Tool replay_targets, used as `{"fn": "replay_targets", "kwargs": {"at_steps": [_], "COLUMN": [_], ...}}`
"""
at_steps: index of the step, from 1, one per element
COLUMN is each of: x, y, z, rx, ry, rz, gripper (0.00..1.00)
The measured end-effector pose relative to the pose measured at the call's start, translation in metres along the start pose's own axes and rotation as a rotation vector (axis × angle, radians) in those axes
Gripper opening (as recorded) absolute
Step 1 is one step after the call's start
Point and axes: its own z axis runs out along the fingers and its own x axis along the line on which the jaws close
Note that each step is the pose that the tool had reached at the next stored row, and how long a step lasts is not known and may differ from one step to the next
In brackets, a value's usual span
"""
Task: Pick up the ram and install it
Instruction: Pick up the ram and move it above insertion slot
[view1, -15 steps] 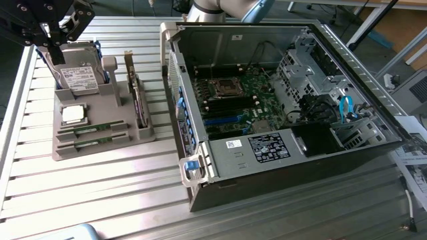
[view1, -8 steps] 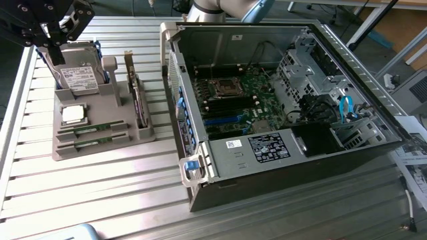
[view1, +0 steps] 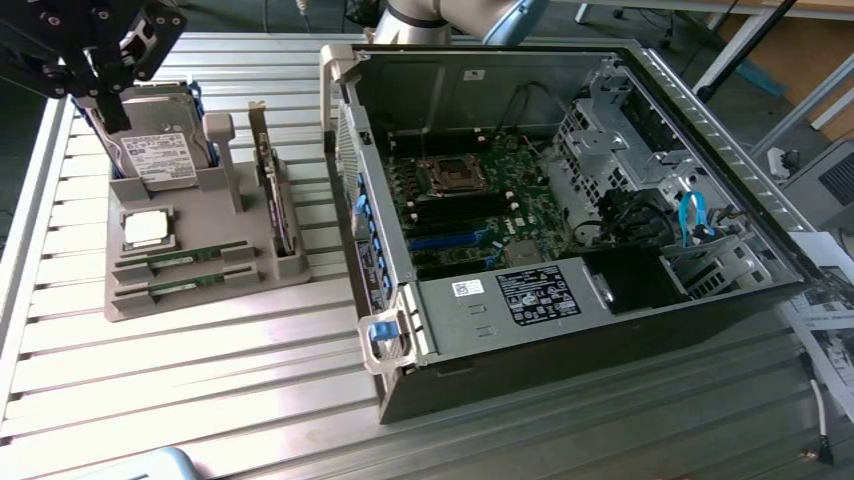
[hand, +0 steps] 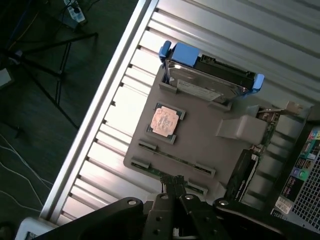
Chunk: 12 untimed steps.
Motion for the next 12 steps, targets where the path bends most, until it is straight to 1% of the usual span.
{"fn": "replay_targets", "kwargs": {"at_steps": [12], "x": [-0.0002], "y": [-0.0001], "z": [0.0012], "rx": [0.0154], "ry": [0.0132], "rz": [-0.219], "gripper": [0.11]}}
